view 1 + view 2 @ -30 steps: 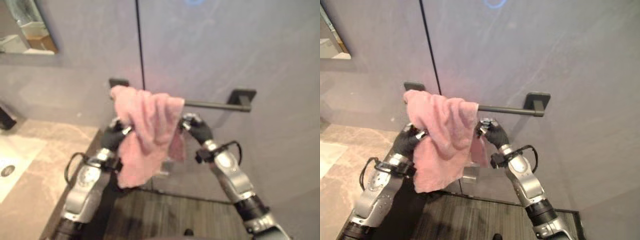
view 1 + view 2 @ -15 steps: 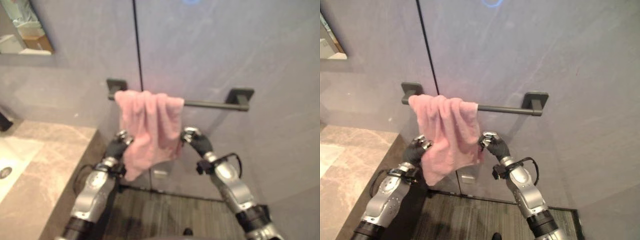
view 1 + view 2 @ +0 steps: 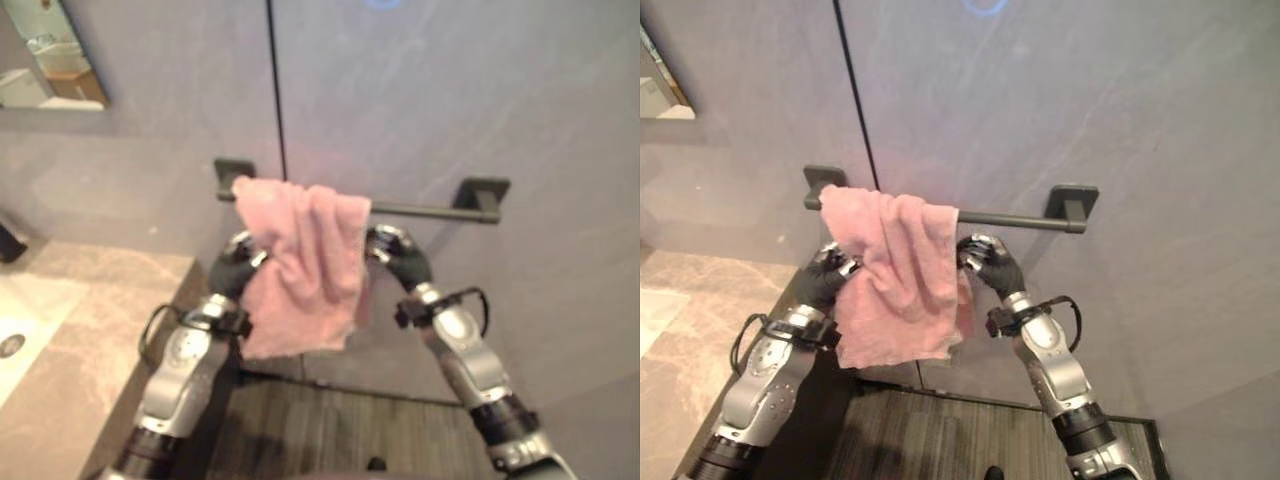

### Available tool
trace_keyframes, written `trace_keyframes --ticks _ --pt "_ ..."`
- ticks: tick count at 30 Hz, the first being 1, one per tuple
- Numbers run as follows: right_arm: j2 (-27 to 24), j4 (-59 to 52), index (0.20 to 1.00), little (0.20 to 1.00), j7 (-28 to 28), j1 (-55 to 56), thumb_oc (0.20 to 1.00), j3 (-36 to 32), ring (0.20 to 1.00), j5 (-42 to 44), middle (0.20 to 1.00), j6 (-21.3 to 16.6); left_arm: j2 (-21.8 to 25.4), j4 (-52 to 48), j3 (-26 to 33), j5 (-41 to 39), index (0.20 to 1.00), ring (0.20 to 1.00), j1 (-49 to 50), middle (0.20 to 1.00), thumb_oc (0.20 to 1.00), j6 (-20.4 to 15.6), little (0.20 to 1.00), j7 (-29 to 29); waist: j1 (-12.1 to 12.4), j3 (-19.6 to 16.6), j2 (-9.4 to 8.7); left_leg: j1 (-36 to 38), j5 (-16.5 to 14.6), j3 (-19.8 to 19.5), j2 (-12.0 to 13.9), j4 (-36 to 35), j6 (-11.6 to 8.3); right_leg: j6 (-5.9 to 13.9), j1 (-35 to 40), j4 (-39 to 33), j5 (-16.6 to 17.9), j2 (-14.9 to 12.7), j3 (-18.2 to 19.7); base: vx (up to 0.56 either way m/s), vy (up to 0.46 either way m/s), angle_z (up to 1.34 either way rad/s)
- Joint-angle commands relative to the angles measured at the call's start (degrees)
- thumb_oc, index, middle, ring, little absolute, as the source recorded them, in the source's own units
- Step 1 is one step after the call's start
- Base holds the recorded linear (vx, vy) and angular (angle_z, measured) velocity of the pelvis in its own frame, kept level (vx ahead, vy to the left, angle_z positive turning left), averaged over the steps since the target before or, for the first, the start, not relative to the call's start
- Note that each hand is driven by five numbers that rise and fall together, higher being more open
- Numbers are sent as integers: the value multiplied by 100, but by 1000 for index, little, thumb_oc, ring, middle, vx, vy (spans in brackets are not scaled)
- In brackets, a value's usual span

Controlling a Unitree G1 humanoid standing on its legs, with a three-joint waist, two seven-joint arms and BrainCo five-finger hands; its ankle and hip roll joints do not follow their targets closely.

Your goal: Put brush and paste in cup on sink, flatten towel.

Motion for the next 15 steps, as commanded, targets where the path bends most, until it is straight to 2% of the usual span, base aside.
trace_keyframes --ticks 1,6,15 --pt "-97 -270 1000 1000 357 -189 1000 -1 1000 513 1000 8 187 166 -11 -141 200 200 -423 200 200 -240 200 -22 -46 -22 -39 -98 -395 65 -191 67 556 254 620 23 -736 -190 -281 -55 56 0" --pt "-442 -228 1000 1000 640 -345 1000 252 1000 1272 1000 274 265 174 -95 -163 200 200 -436 200 200 -176 200 -127 12 16 -124 -232 -361 82 -279 67 589 327 490 23 -620 -283 -299 -44 50 0" --pt "-597 -153 1000 1000 693 -751 1000 483 1000 1458 1000 446 371 123 -136 -274 200 200 -315 200 200 -115 200 -219 129 45 -232 -297 -367 56 -403 67 674 396 444 23 -498 -405 -341 -13 56 1"
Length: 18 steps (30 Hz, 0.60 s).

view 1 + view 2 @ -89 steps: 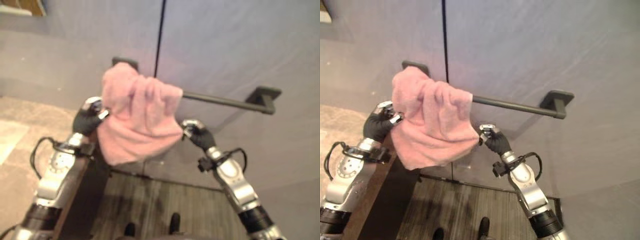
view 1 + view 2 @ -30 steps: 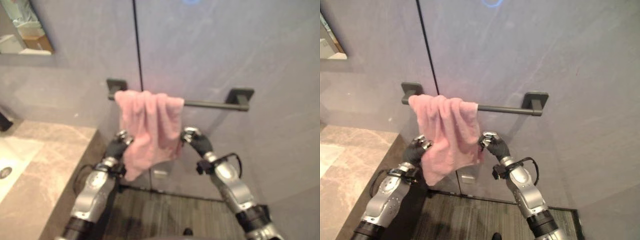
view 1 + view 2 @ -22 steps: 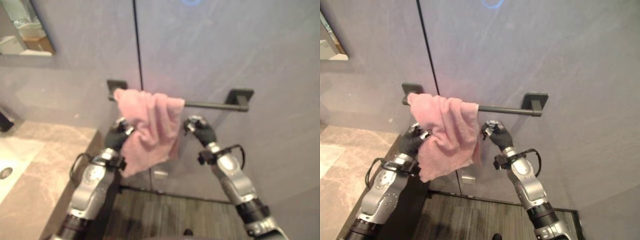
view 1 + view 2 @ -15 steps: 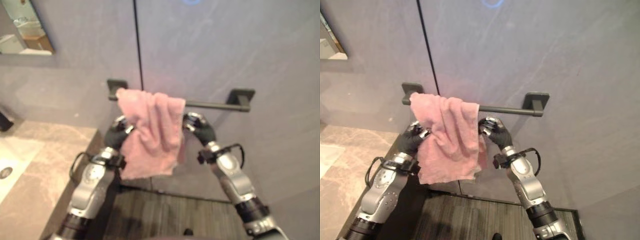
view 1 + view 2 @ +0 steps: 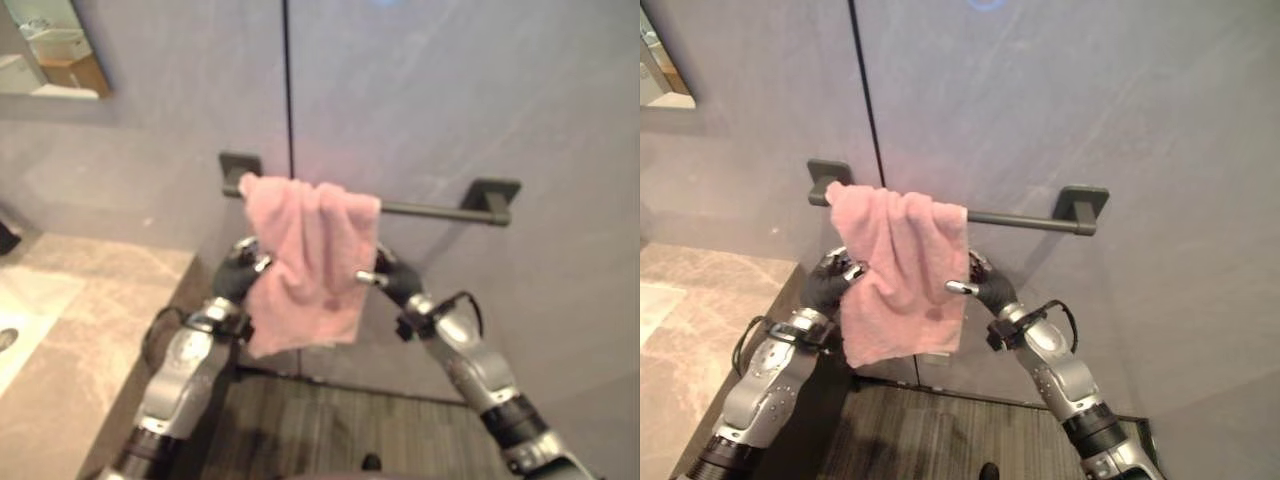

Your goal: Put brush and paste in cup on sink, flatten towel.

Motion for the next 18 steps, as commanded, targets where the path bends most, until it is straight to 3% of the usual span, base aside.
trace_keyframes --ticks 1,4,5,6,7,18 --pt "-39 -151 1000 1000 87 -630 1000 -83 1000 120 1000 -134 237 77 -10 -175 200 200 -330 200 200 -212 200 -97 101 128 -60 -118 -390 61 -321 66 664 369 631 -7 -519 -329 -353 6 42 3" --pt "-43 -130 1000 1000 69 -696 1000 -62 1000 49 1000 -116 255 67 -15 -197 200 200 -318 200 200 -193 200 -97 130 133 -91 -110 -397 44 -339 66 684 376 644 -7 -500 -340 -368 4 19 1" --pt "-37 -136 931 931 53 -707 931 -62 931 18 931 -118 264 62 -14 -199 200 200 -318 200 200 -182 200 -93 139 139 -100 -105 -398 40 -344 66 689 376 652 -7 -499 -342 -364 8 33 2" --pt "3 -144 238 238 12 -733 238 -96 238 -103 238 -129 255 81 -6 -183 200 200 -316 200 200 -169 200 -87 155 152 -115 -95 -403 30 -351 66 704 380 661 -7 -493 -346 -362 8 33 1" --pt "3 -144 200 200 12 -733 200 -96 200 -103 200 -129 255 81 -6 -183 200 200 -316 200 200 -169 200 -87 155 152 -115 -94 -403 30 -351 66 704 380 662 -7 -493 -346 -361 17 34 1" --pt "379 -734 200 200 -310 -105 200 -958 200 -1194 200 -546 183 -243 470 1 200 200 -106 200 200 -219 200 7 75 159 -55 -28 -621 26 -319 349 760 328 794 81 -639 -311 -295 6 -2 0"
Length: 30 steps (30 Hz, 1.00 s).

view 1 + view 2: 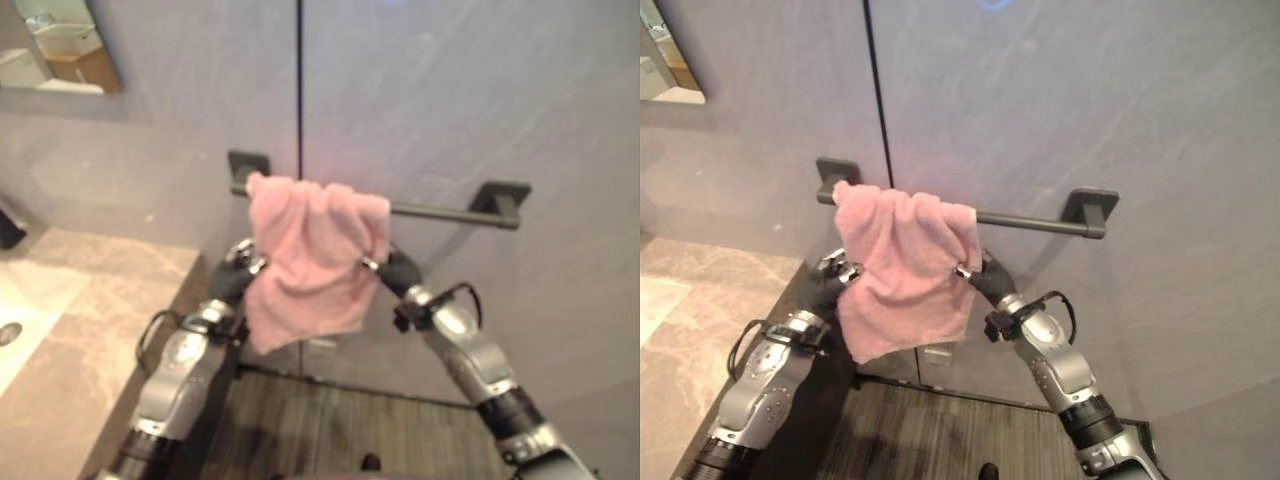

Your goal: Put brush and paste in cup on sink, flatten towel.

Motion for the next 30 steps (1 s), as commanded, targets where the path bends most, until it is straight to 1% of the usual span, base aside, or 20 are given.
trace_keyframes --ticks 1,2,3,4,6,7,8,9,10,12,13,14,15,17,20,21,23,26,28,30 --pt "47 -536 200 200 -106 -222 200 -331 200 -313 200 -545 198 -249 195 93 200 200 -227 200 200 -282 200 11 43 5 6 -129 -621 51 -319 351 754 313 682 114 -623 -300 -275 0 0 0" --pt "89 -595 200 200 -175 -158 200 -407 200 -411 200 -601 208 -326 244 138 200 200 -230 200 200 -300 200 32 36 18 25 -138 -636 51 -309 398 753 302 686 126 -656 -294 -276 0 0 0" --pt "193 -743 200 200 -230 -94 200 -565 200 -488 200 -749 237 -639 364 83 200 200 -196 200 200 -348 200 -1 28 50 42 -168 -679 49 -287 492 754 290 683 170 -705 -282 -273 0 0 0" --pt "196 -746 200 200 -230 -90 200 -564 200 -489 200 -748 240 -645 367 81 200 200 -191 200 200 -345 200 0 27 50 41 -170 -685 49 -286 501 753 289 683 174 -708 -282 -272 10 -35 0" --pt "301 -790 200 200 -265 -75 200 -599 200 -546 200 -886 205 -682 352 -11 200 200 -195 200 200 -432 200 14 13 83 60 -171 -716 67 -260 554 752 272 680 218 -757 -264 -252 6 -15 0" --pt "337 -714 200 200 -252 -72 200 -559 200 -555 200 -928 206 -633 308 -22 200 200 -197 200 200 -448 200 -9 5 89 67 -163 -724 82 -249 556 748 270 671 245 -774 -252 -244 24 -54 -3" --pt "326 -291 200 200 -235 -53 200 -313 200 -694 200 -849 147 -228 135 45 200 200 -180 200 200 -462 200 -2 -1 80 74 -116 -747 113 -209 549 729 260 665 317 -817 -215 -200 27 -84 -7" --pt "322 -145 200 200 -268 -38 200 -199 200 -662 200 -728 109 74 48 154 200 200 -207 200 200 -403 200 91 0 50 68 -100 -737 123 -180 535 712 241 676 324 -849 -194 -188 29 -116 -11" --pt "308 -158 200 200 -404 -127 200 -227 200 -717 200 -789 142 99 67 329 200 200 -374 200 200 -384 200 243 8 61 88 -91 -731 101 -147 550 682 219 694 342 -890 -164 -199 20 -99 -12" --pt "323 -237 200 200 -370 -202 200 -299 200 -559 200 -834 205 -63 131 304 200 200 -402 200 200 -428 200 207 9 64 91 -93 -730 89 -132 558 667 216 705 339 -920 -148 -215 23 -61 -5" --pt "376 -441 200 200 -370 -391 200 -412 200 -519 200 -984 296 -405 252 299 200 200 -400 200 200 -502 200 172 35 49 88 -64 -728 72 -107 533 653 203 726 320 -932 -126 -221 24 -41 1" --pt "376 -441 200 200 -370 -391 200 -412 200 -519 200 -984 296 -405 252 299 200 200 -400 200 200 -502 200 172 35 49 88 -64 -728 72 -107 533 653 203 726 320 -932 -126 -221 54 -71 2" --pt "475 -577 200 200 -420 -548 200 -412 200 -486 200 -1108 341 -698 346 376 200 200 -436 200 200 -607 200 223 54 16 97 -19 -722 80 -78 483 637 186 753 296 -938 -104 -235 37 -44 3" --pt "479 -499 200 200 -441 -548 200 -333 200 -583 200 -1099 255 -654 282 298 200 200 -413 200 200 -616 200 254 44 7 95 13 -704 101 -57 431 621 177 768 274 -947 -80 -231 31 -52 2" --pt "505 -82 200 200 -471 -407 200 -83 200 -550 200 -923 144 -139 42 377 200 200 -364 200 200 -511 200 279 42 -31 113 58 -642 120 -35 327 584 159 793 190 -940 -35 -207 11 -48 -2" --pt "466 -146 200 200 -510 -393 200 -125 200 -559 200 -905 194 -76 64 597 200 200 -513 200 200 -467 200 363 52 -44 130 47 -603 104 -13 294 555 151 801 159 -953 -19 -230 12 -50 -7" --pt "466 -393 200 200 -532 -602 200 -300 200 -515 200 -1042 242 -430 174 507 200 200 -593 200 200 -577 200 338 60 -72 129 58 -568 80 2 213 543 142 808 105 -952 -4 -262 21 -44 -1" --pt "510 -471 200 200 -594 -742 200 -310 200 -528 200 -1135 231 -575 209 584 200 200 -708 200 200 -672 200 430 50 -70 138 93 -543 78 5 148 534 135 829 79 -939 4 -276 7 -26 7" --pt "559 -67 200 200 -633 -640 200 -100 200 -561 200 -1033 101 -120 -19 582 200 200 -619 200 200 -588 200 407 24 -68 168 105 -514 114 -2 104 526 131 830 26 -920 18 -250 -8 -14 4" --pt "567 9 200 200 -661 -565 200 -105 200 -513 200 -1002 87 -12 -22 660 200 200 -611 200 200 -553 200 468 29 -80 183 104 -498 120 2 92 517 129 824 26 -921 19 -251 0 0 0"
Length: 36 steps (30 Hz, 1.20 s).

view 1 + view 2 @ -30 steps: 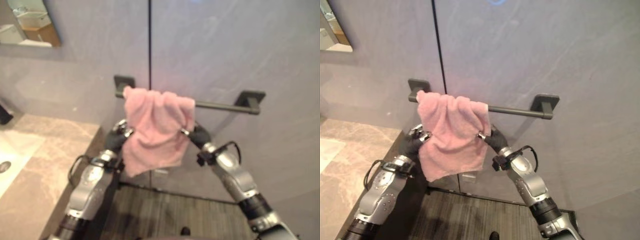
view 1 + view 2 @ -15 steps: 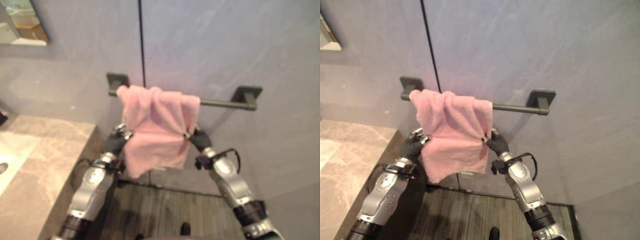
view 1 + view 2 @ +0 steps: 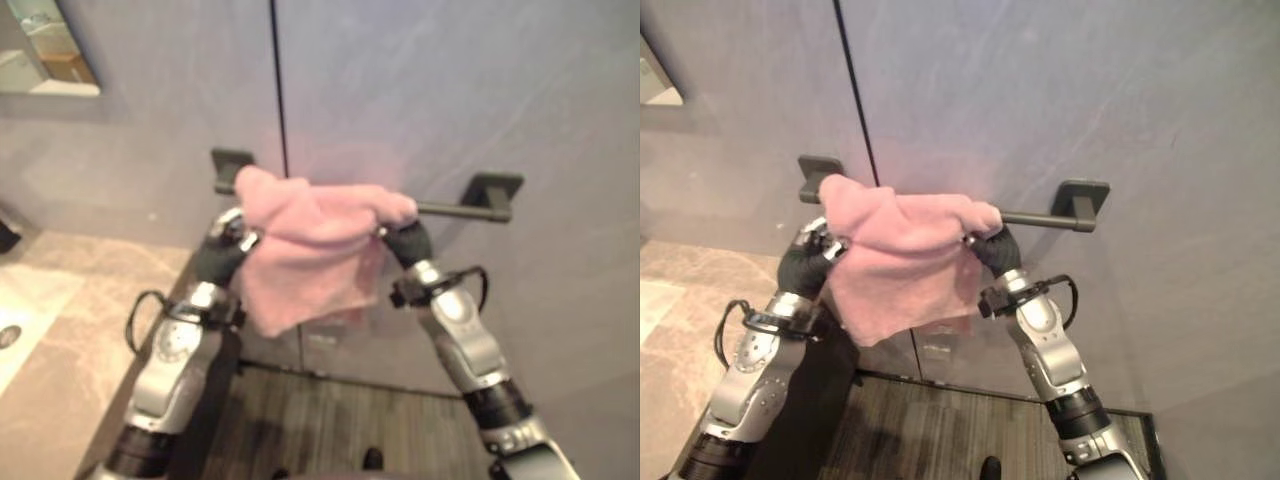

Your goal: Put brush and paste in cup on sink, flatten towel.

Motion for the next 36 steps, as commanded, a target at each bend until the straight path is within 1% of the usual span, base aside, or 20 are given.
trace_keyframes --ticks 1,2,3,4,7,11,13,14,15,16,21,23,25,28,29,31,33,35,36 --pt "59 -222 200 200 -145 -117 200 -362 200 88 200 -153 278 116 125 231 200 200 -410 200 200 -115 200 144 54 -74 -57 -15 -443 43 -125 80 516 196 715 32 -888 -122 -288 0 0 0" --pt "83 -271 200 200 -170 -196 200 -474 200 162 200 -231 281 3 199 148 200 200 -408 200 200 -176 200 133 64 -83 -50 -17 -438 42 -124 68 516 199 701 32 -896 -126 -291 0 0 0" --pt "84 -270 200 200 -169 -200 200 -476 200 164 200 -231 283 -4 202 145 200 200 -406 200 200 -172 200 133 64 -82 -52 -18 -437 43 -124 67 516 198 700 32 -896 -126 -290 0 0 0" --pt "66 -317 200 200 -322 -388 200 -601 200 62 200 -363 309 -110 361 119 200 200 -449 200 200 -311 200 224 80 -94 -36 -28 -439 63 -127 66 516 200 679 32 -875 -142 -280 0 0 0" --pt "92 -220 200 200 -372 -446 200 -565 200 65 200 -370 277 -30 369 54 200 200 -447 200 200 -324 200 244 87 -90 -13 -45 -430 100 -130 66 513 204 643 32 -854 -149 -244 0 0 0" --pt "83 -158 200 200 -330 -223 200 -591 200 100 200 -275 236 135 453 -61 200 200 -242 200 200 -246 200 206 114 -86 33 -101 -404 163 -137 66 506 220 544 32 -818 -157 -180 -20 6 -10" --pt "54 -279 200 200 -311 -181 200 -744 200 106 200 -299 222 11 567 -300 200 200 -236 200 200 -272 200 135 101 -88 37 -130 -399 159 -135 66 497 221 521 32 -820 -163 -201 2 -3 -5" --pt "53 -280 200 200 -310 -180 200 -745 200 107 200 -299 223 10 568 -302 275 275 -236 275 275 -272 275 134 99 -88 37 -131 -398 158 -135 66 497 221 521 32 -820 -163 -203 0 0 0" --pt "34 -286 200 200 -330 -179 200 -786 200 92 200 -321 198 30 582 -388 322 322 -231 322 322 -289 322 132 83 -83 32 -138 -397 150 -133 66 493 220 521 32 -816 -160 -205 5 -12 3" --pt "30 -250 200 200 -354 -166 200 -796 200 73 200 -337 174 148 509 -407 200 200 -236 200 200 -273 200 112 49 -73 29 -152 -394 145 -136 66 489 220 514 32 -804 -159 -198 5 -12 3" --pt "-1 -436 200 200 -456 -95 200 -942 200 -107 200 -397 251 154 292 -163 200 200 -420 200 200 -200 200 81 -8 -52 41 -232 -361 117 -137 66 474 224 464 32 -798 -153 -224 0 0 0" --pt "16 -858 200 200 -477 -127 200 -1164 200 -169 200 -584 212 -52 250 -280 200 200 -620 200 200 -301 200 70 -78 -37 41 -300 -351 81 -135 66 463 225 422 32 -802 -150 -272 21 -21 6" --pt "7 -988 200 200 -547 -255 200 -1207 200 -327 200 -745 168 -141 146 -286 200 200 -734 200 200 -418 200 91 -131 -15 33 -375 -336 52 -128 66 446 212 387 32 -803 -138 -322 25 -33 12" --pt "-11 -900 200 200 -575 -298 200 -1168 200 -395 200 -763 148 -38 79 -272 200 200 -741 200 200 -422 200 102 -143 -10 29 -401 -330 43 -123 66 439 207 368 32 -803 -128 -328 12 -26 9" --pt "-104 -630 200 200 -705 -325 200 -1064 200 -368 200 -703 211 180 -11 -2 200 200 -878 200 200 -373 200 257 -137 -8 21 -426 -303 17 -102 66 417 191 364 32 -801 -104 -343 19 -60 4" --pt "-166 -688 200 200 -720 -357 200 -1078 200 -354 200 -680 272 106 5 25 200 200 -1017 200 200 -380 200 316 -137 15 25 -448 -284 -3 -89 66 401 184 356 32 -808 -93 -361 16 -39 2" --pt "-245 -907 200 200 -653 -544 200 -1205 200 -360 200 -710 337 -206 149 -109 200 200 -1077 200 200 -452 200 233 -132 -3 9 -464 -286 -31 -67 66 388 177 360 32 -839 -78 -391 51 -39 5" --pt "-230 -816 200 200 -714 -804 200 -1129 200 -293 200 -757 348 -288 145 -83 200 200 -1184 200 200 -531 200 305 -111 -20 -6 -452 -292 -40 -53 66 378 165 376 32 -861 -66 -399 55 -44 6" --pt "-177 -721 200 200 -751 -884 200 -1009 200 -261 200 -732 334 -276 101 -48 200 200 -1207 200 200 -513 200 366 -103 -3 -16 -427 -298 -36 -40 66 373 154 395 32 -877 -44 -391 46 -52 3"
